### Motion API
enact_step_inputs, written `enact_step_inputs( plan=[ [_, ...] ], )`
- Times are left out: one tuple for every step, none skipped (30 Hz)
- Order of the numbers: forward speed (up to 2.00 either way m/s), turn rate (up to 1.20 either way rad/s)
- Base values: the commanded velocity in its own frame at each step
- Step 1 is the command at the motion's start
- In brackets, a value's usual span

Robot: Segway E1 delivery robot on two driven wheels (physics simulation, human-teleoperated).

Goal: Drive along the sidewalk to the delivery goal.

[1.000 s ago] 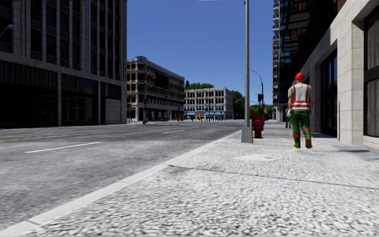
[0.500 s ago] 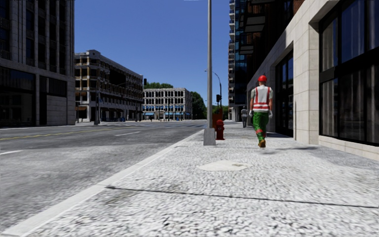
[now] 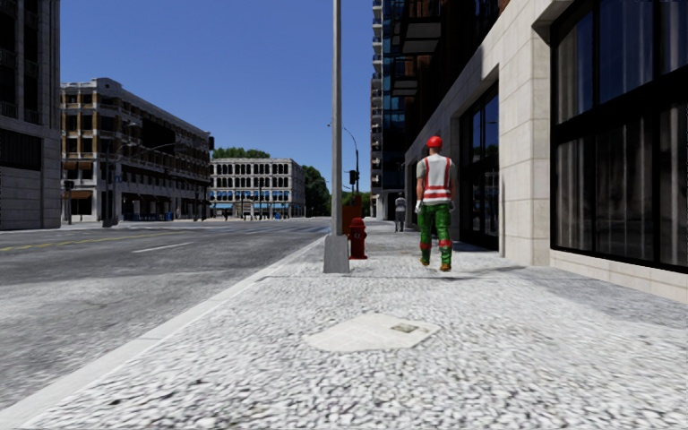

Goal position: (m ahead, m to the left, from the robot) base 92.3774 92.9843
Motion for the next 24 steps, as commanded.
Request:
enact_step_inputs(
  plan=[
    [1.84,0.00],
    [1.84,0.00],
    [1.84,-0.03],
    [1.84,-0.19],
    [1.84,-0.34],
    [1.84,-0.40],
    [1.84,-0.41],
    [1.84,-0.42],
    [1.84,-0.42],
    [1.84,-0.42],
    [1.84,-0.42],
    [1.84,-0.42],
    [1.83,-0.42],
    [1.83,-0.42],
    [1.83,-0.42],
    [1.83,-0.42],
    [1.83,-0.42],
    [1.83,-0.42],
    [1.83,-0.42],
    [1.83,-0.42],
    [1.83,-0.42],
    [1.83,-0.42],
    [1.82,-0.42],
    [1.82,-0.42]
  ],
)
